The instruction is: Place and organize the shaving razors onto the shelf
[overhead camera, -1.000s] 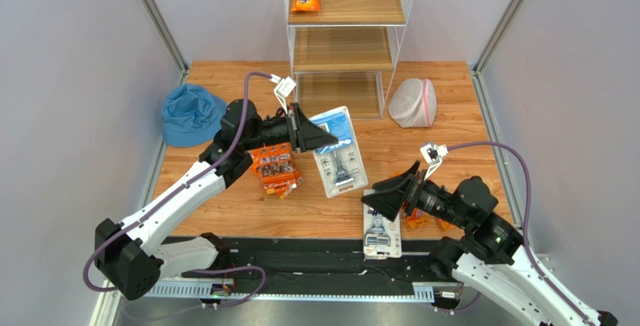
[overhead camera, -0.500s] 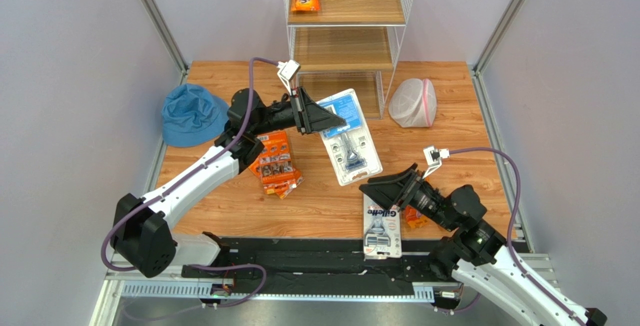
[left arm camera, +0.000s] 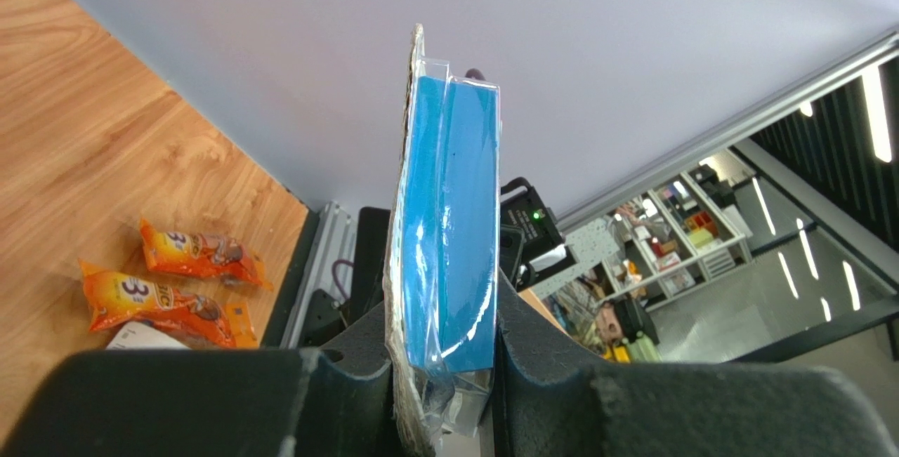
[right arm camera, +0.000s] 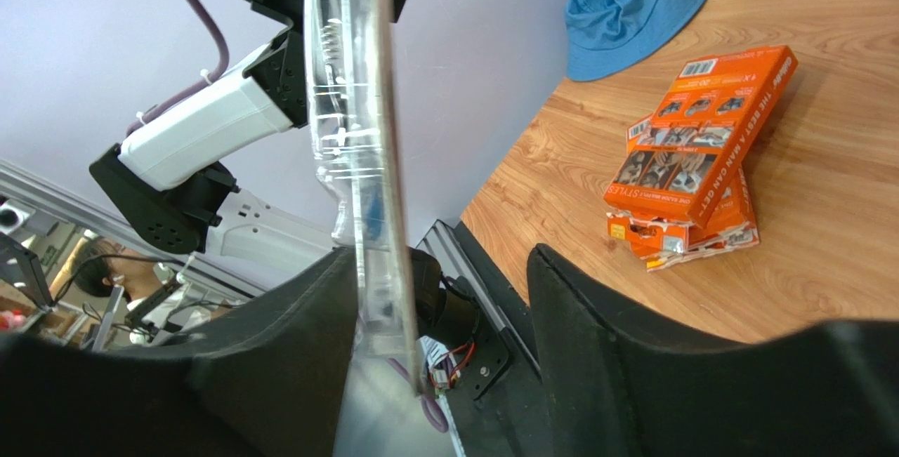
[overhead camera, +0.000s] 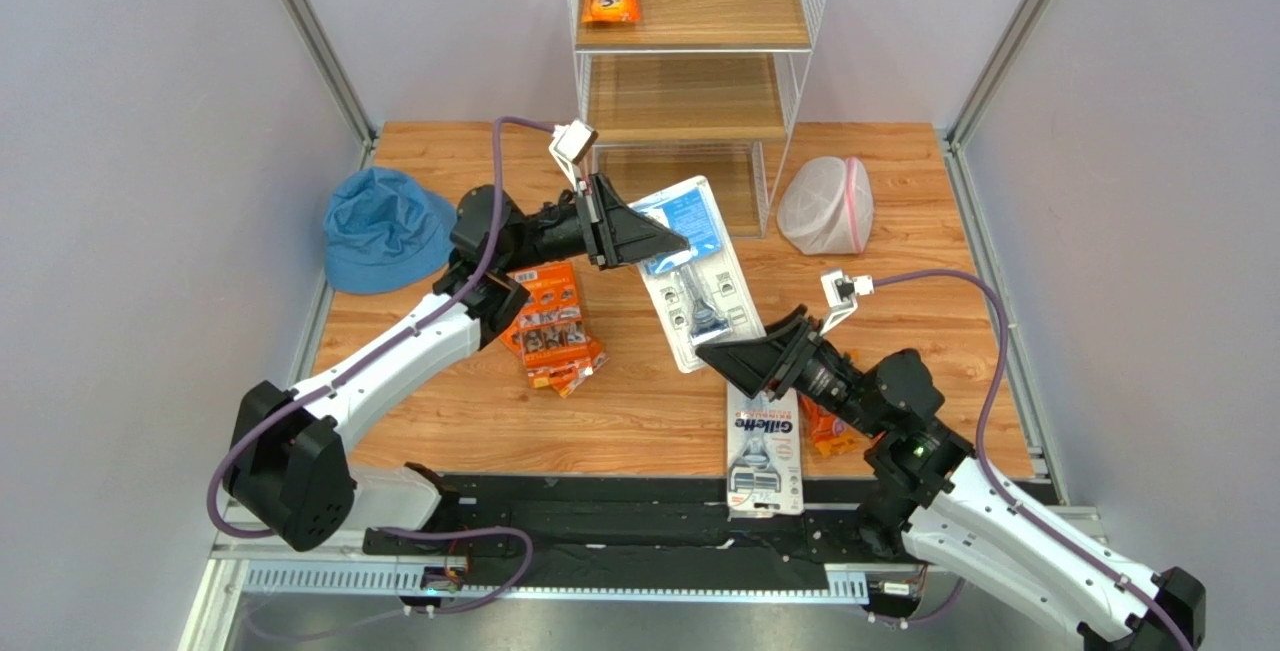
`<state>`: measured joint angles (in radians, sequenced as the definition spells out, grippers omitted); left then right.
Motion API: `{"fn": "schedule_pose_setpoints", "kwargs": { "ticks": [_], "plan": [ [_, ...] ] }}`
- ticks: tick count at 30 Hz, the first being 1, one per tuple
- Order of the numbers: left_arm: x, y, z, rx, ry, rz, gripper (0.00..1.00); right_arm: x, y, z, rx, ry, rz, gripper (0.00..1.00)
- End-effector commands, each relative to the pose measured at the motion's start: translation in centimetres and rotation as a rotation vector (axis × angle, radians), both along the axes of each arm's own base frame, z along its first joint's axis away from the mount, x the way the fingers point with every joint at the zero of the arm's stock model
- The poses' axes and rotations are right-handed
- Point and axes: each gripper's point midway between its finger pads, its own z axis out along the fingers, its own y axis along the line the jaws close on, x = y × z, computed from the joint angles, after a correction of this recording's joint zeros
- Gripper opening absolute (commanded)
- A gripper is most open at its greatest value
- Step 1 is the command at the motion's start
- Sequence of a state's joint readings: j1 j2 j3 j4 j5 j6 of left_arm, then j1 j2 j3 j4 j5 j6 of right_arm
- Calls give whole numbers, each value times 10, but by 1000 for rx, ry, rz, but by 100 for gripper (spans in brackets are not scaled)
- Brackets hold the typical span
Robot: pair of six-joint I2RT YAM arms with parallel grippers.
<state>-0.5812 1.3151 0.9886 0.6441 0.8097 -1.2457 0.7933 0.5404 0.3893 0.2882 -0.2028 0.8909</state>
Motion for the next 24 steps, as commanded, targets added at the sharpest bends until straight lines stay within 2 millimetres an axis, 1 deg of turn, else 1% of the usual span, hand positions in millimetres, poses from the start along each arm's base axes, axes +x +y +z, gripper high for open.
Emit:
{"fn": "schedule_pose_setpoints", "kwargs": {
  "ticks": [1,2,3,5,8,9,10,11,12,13,14,15,16,17,18,19,20,21,22,23,24],
  "plan": [
    [-12,3,1,-35,-30,-46,0,-4,-3,42,112,-110,1,49],
    [-13,3,-1,-36,-28,-43,0,-3,-3,42,110,-109,1,35],
    [-13,4,-7,-29,-16,-42,0,-4,-3,43,111,-109,4,30],
    [-14,4,-11,-23,-17,-41,0,-5,-1,41,108,-104,17,19],
    [-15,5,-20,3,-14,-39,1,-6,-1,38,109,-93,26,8],
    [-14,5,-26,25,4,-35,6,-7,-1,38,112,-88,28,6],
    [-15,6,-26,37,-25,-24,12,-7,-1,36,108,-81,25,3],
    [-14,6,-33,69,-3,-19,30,-7,-3,37,110,-81,22,2],
    [-13,7,-39,92,1,-8,44,-8,-4,37,110,-81,20,1],
    [-14,10,-38,109,-49,18,57,-7,-4,34,102,-73,13,0],
    [-11,12,-48,160,-14,36,77,-7,-6,35,106,-75,8,0],
    [-10,14,-52,190,-11,62,85,-8,-7,35,107,-77,8,0],
    [-7,19,-50,214,-70,117,96,-7,-8,32,96,-69,1,0],
    [-6,23,-58,266,-43,139,99,-8,-9,33,99,-68,-5,0],
    [-5,28,-59,291,-52,166,99,-7,-10,33,97,-66,-9,0],
    [-1,35,-57,320,-102,223,99,-5,-11,30,87,-55,-20,0],
    [-2,42,-65,384,-72,245,99,-4,-11,28,82,-47,-25,0],
    [-1,48,-65,415,-77,279,99,-4,-11,26,74,-40,-27,0],
    [5,61,-62,450,-119,362,99,-3,-11,25,71,-39,-28,0],
    [3,70,-68,496,-99,396,99,-3,-10,24,72,-32,-27,0],
    [5,78,-67,515,-103,439,99,-2,-10,22,70,-25,-28,0]
  ]
}}
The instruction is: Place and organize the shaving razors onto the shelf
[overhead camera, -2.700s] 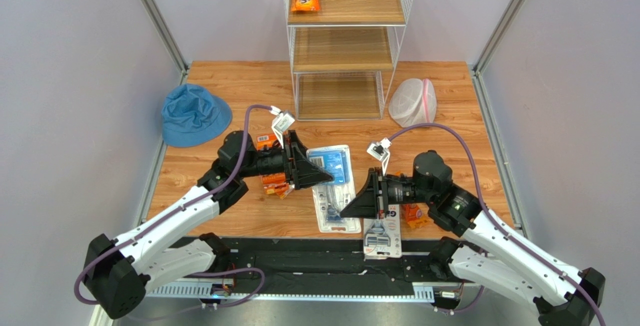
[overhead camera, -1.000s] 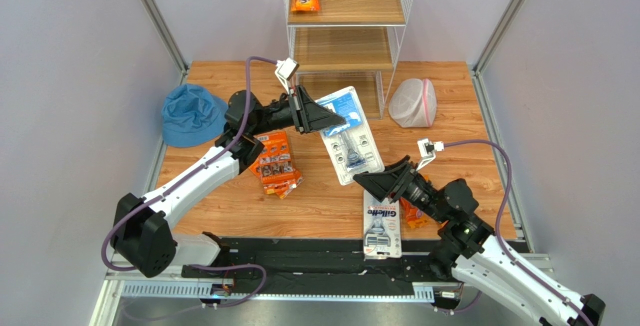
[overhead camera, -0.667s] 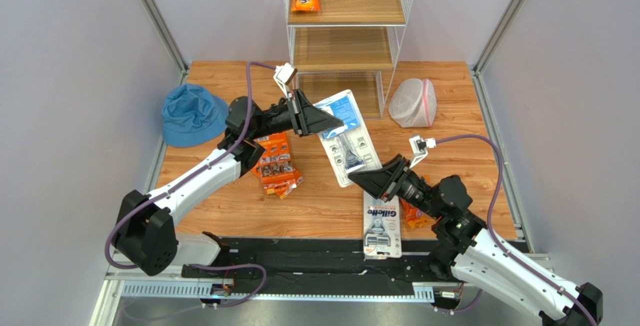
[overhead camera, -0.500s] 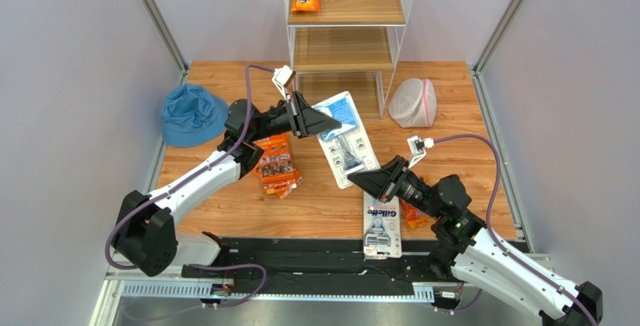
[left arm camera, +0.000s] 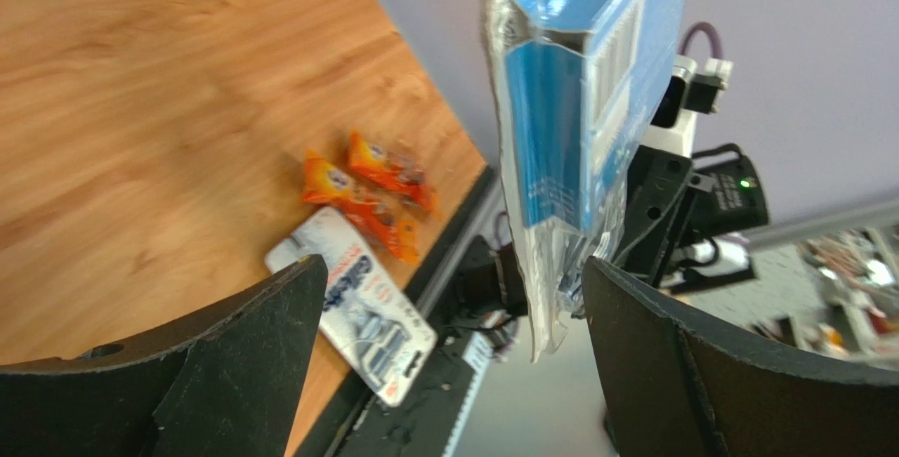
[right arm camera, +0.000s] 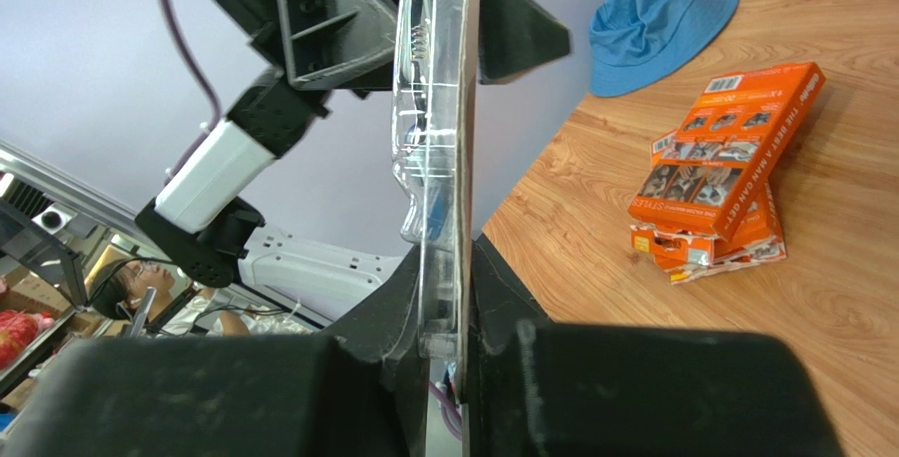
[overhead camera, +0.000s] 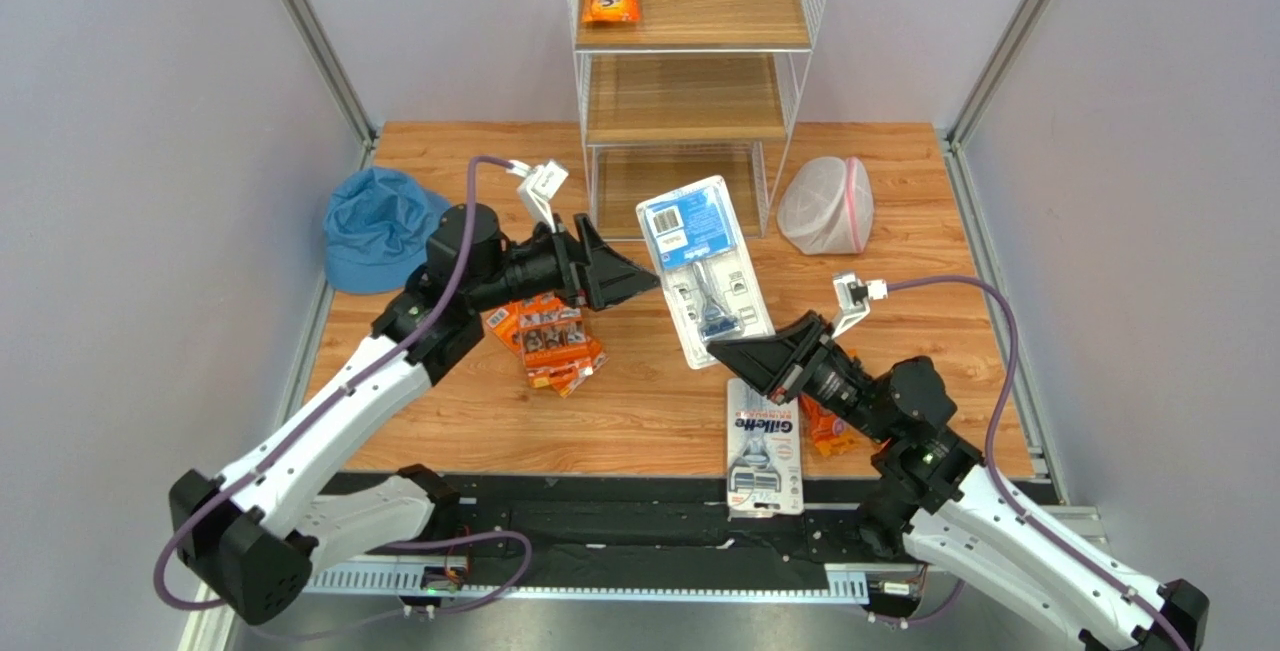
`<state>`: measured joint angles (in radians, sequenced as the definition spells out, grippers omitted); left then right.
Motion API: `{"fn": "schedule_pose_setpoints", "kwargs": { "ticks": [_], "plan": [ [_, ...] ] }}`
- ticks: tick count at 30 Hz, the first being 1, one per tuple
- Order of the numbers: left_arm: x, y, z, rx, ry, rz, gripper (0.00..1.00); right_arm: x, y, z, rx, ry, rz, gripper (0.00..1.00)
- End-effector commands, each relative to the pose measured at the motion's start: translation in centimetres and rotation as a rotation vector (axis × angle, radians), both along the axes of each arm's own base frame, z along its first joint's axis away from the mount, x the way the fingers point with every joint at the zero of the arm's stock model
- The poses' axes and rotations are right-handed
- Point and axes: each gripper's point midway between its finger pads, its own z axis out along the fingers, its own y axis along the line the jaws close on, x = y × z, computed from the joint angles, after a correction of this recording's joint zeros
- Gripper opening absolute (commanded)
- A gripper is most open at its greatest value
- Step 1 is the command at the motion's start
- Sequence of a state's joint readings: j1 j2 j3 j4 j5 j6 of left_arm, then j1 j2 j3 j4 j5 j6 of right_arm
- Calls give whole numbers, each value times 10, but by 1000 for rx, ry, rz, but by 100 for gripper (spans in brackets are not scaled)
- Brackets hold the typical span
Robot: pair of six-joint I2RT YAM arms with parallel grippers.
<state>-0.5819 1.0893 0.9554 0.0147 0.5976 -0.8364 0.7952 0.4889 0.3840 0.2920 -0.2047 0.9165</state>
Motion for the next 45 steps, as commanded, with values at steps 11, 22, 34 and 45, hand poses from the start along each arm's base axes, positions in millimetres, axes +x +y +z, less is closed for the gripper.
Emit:
{"fn": "schedule_pose_setpoints", "kwargs": {
  "ticks": [11,22,34,45],
  "plan": [
    [2,95,-33,444,-63,338,99,31,9,3,-24,77,-89,0],
    [-23,119,-57,507,-44,353,99,80,40,27,-68,103,-94,0],
    [-50,131,-62,505,-33,323,99,161,68,49,-31,132,-105,0],
    [-62,141,-65,532,-34,323,99,235,86,50,-2,216,-165,0]
  ]
}}
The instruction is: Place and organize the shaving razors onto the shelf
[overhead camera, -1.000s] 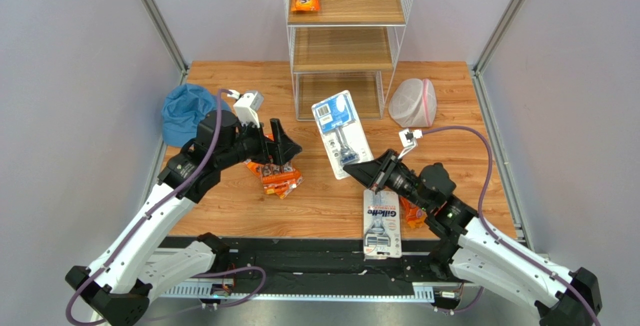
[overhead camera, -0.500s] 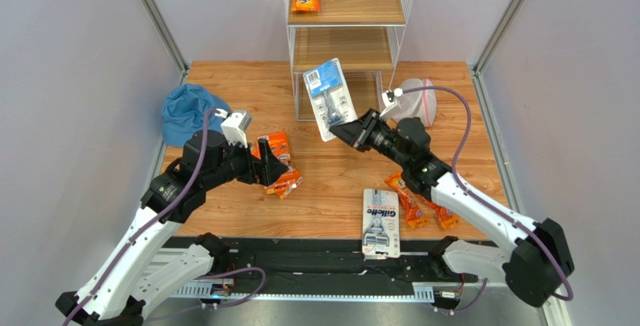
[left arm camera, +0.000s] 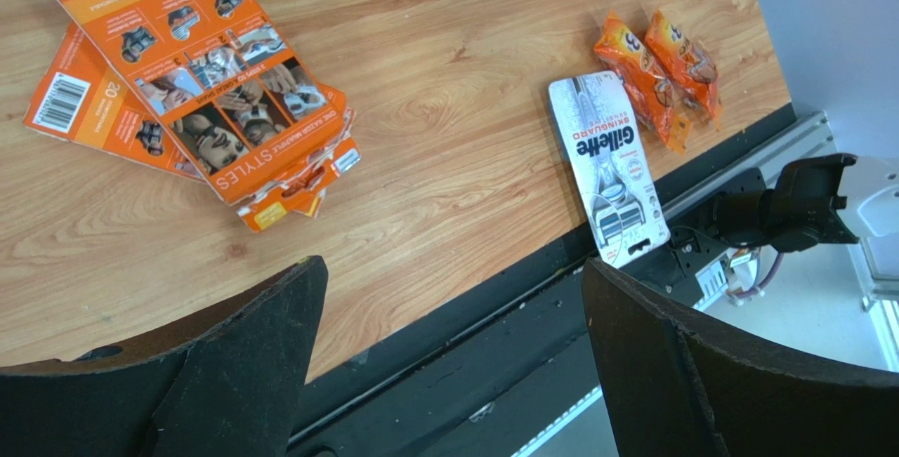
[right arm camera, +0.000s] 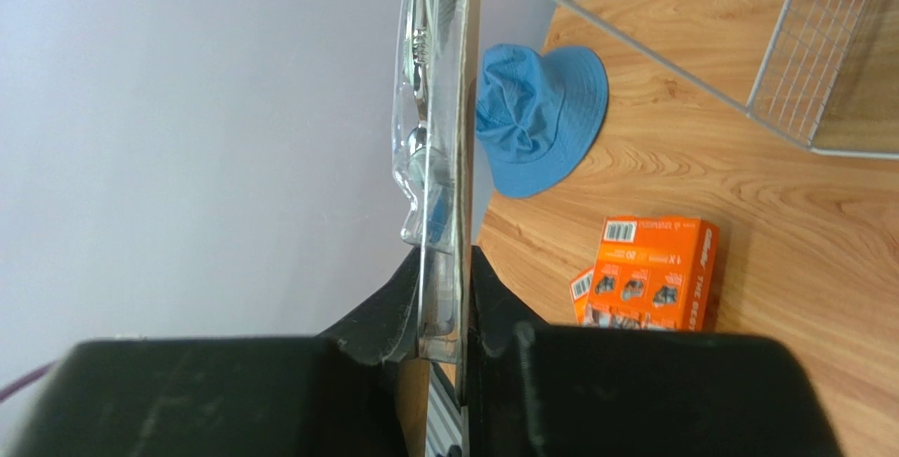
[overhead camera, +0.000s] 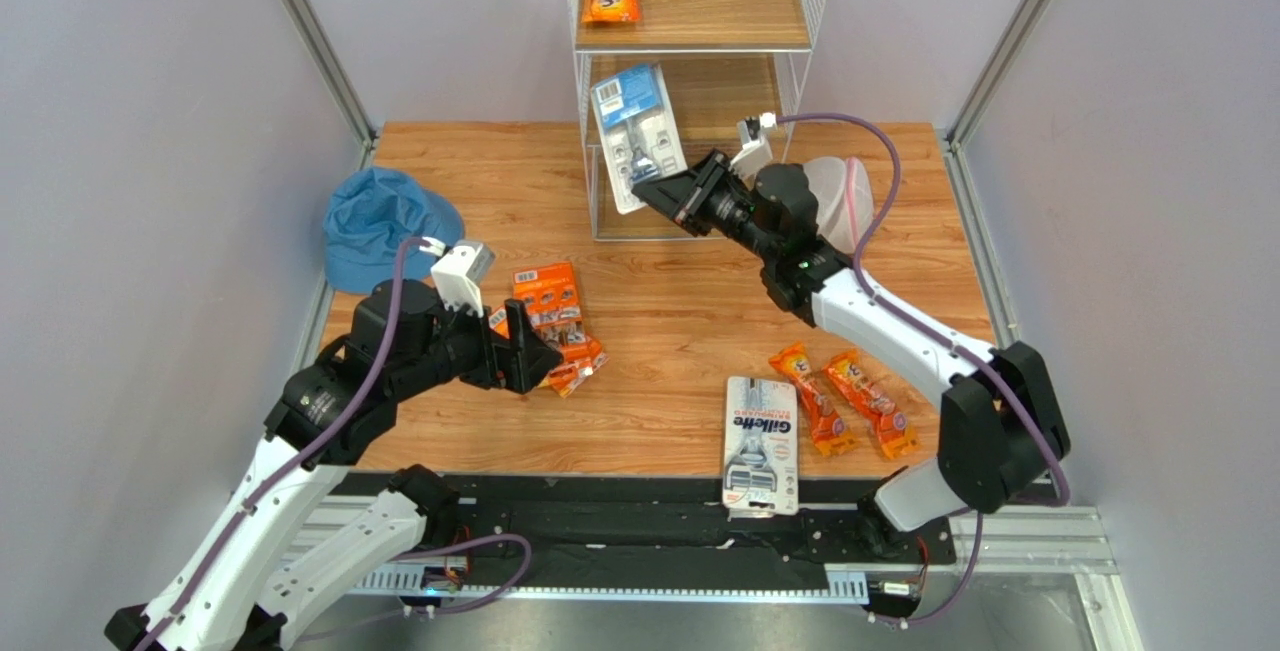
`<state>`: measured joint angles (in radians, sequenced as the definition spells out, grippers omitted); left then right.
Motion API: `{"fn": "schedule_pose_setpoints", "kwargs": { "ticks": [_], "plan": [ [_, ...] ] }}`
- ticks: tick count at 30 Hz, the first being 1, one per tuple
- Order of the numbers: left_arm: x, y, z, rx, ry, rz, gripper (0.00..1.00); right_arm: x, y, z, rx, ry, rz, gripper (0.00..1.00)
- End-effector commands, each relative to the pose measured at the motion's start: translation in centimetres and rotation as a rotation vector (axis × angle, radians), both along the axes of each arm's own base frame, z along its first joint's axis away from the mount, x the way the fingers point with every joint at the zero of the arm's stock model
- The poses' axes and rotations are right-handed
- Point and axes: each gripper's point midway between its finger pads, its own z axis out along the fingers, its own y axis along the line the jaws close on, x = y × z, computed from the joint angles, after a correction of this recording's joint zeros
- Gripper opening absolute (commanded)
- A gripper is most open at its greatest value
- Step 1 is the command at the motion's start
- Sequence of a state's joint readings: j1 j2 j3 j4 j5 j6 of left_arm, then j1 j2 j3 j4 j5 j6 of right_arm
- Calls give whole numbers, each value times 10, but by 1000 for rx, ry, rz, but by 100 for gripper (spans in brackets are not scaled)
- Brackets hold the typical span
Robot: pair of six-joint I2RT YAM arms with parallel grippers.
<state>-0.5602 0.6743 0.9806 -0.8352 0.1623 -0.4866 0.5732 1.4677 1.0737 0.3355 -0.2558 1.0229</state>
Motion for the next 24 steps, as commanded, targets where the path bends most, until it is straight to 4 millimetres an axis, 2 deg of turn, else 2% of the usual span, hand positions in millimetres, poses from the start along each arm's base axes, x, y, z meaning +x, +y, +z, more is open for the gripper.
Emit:
{"fn": "schedule_pose_setpoints", "kwargs": {
  "ticks": [1,12,13,14,20,24],
  "plan": [
    [-4,4,2,12,-15,-7,99,26,6,38,87,-53,-23,0],
    [-11,11,3,20,-33,-6,98,74,17,43,113,-14,-108,0],
    [-11,11,4,21,-33,-7,98,79,20,37,109,-3,-109,1],
    [-11,11,4,21,-32,-8,98,81,20,42,119,-9,-111,1],
    [-14,8,4,6,-26,-24,98,101,25,26,124,60,-148,4],
    [-15,8,3,0,-27,-25,98,112,28,24,126,77,-150,5]
  ]
}}
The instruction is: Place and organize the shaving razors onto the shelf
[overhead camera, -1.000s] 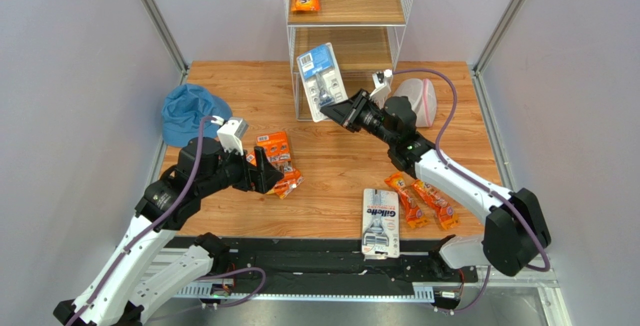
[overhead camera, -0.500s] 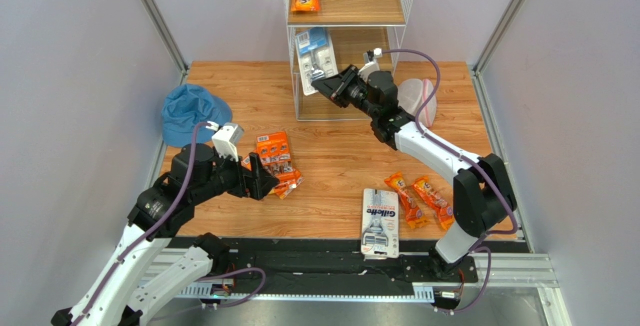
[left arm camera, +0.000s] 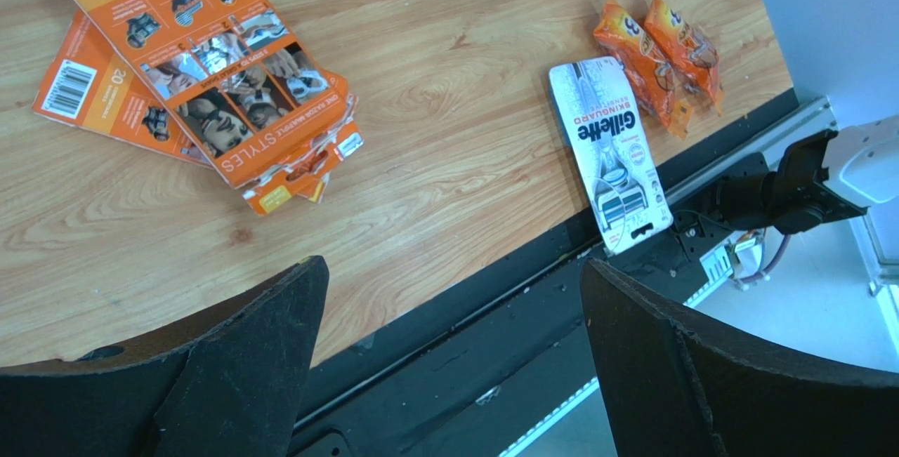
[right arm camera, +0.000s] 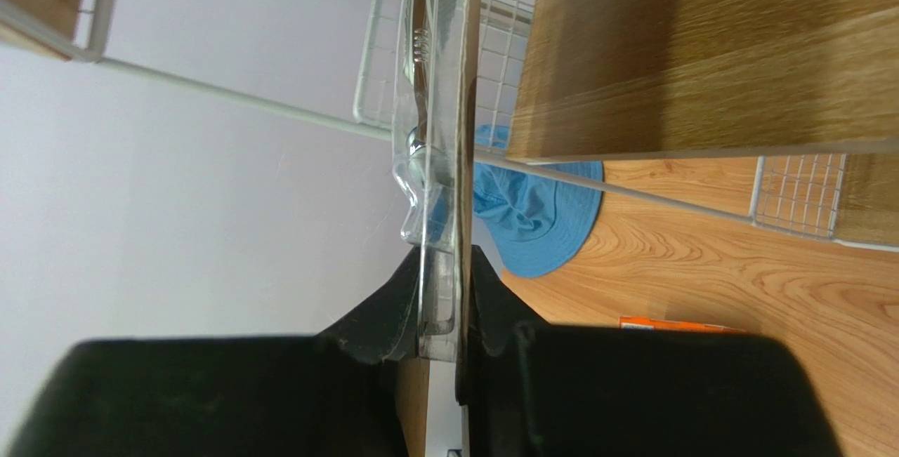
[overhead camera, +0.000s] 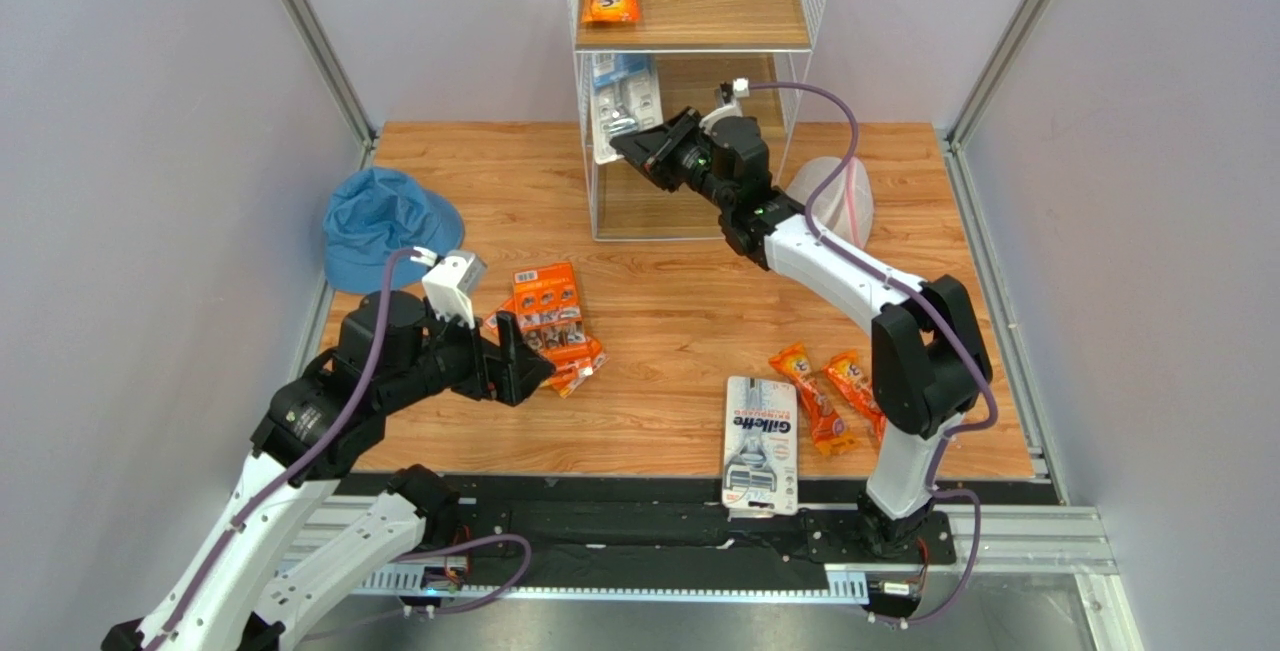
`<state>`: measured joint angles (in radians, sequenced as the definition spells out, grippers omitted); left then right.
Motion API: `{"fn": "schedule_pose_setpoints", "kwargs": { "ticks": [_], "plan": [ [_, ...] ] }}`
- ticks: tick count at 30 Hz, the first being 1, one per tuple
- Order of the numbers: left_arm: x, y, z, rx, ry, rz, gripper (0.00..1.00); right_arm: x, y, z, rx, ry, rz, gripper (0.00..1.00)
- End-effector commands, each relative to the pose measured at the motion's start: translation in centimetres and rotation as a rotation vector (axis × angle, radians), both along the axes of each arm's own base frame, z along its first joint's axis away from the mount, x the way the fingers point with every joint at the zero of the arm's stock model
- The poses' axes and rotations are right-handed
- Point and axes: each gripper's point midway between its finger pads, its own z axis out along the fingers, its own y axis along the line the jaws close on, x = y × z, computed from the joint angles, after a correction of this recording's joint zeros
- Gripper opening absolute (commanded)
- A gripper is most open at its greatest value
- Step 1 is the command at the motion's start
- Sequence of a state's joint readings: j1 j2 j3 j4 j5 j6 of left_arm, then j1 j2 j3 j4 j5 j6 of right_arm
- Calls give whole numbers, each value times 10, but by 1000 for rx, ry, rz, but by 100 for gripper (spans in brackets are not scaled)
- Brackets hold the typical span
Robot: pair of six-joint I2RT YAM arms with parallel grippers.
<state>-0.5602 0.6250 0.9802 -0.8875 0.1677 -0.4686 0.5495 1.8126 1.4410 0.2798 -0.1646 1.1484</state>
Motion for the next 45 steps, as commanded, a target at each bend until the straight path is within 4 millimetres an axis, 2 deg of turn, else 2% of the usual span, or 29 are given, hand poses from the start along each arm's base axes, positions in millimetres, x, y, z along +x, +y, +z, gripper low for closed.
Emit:
{"fn": "schedule_pose_setpoints", "kwargs": {
  "ticks": [1,9,17,19,26,31,35,37,39,45],
  "plan": [
    [-2,0,3,-15,-21,-9,98,17,-2,29,50,-35,-41,6],
    [-7,-6,-1,-55,-5,-35,96,32,0,24,35,-4,-68,10],
    [-11,-7,7,-80,-28,-46,96,39,18,16,37,24,6,18],
    [-12,-7,7,-87,-36,-51,96,40,20,12,29,44,15,23],
    [-19,-9,11,-122,-57,-72,96,40,17,-1,7,82,-3,51],
    [-20,-9,10,-125,-55,-79,96,32,12,-4,-5,91,-4,61],
    [-20,-11,10,-127,-54,-87,96,25,5,-7,-23,100,-14,76],
    [-20,-12,10,-129,-53,-94,96,20,3,-13,-36,111,-11,80],
    [-21,-14,11,-135,-53,-109,95,16,0,-9,-41,105,-15,85],
    [-20,-16,13,-139,-62,-112,95,8,-4,-11,-51,102,-6,89]
  ]
}}
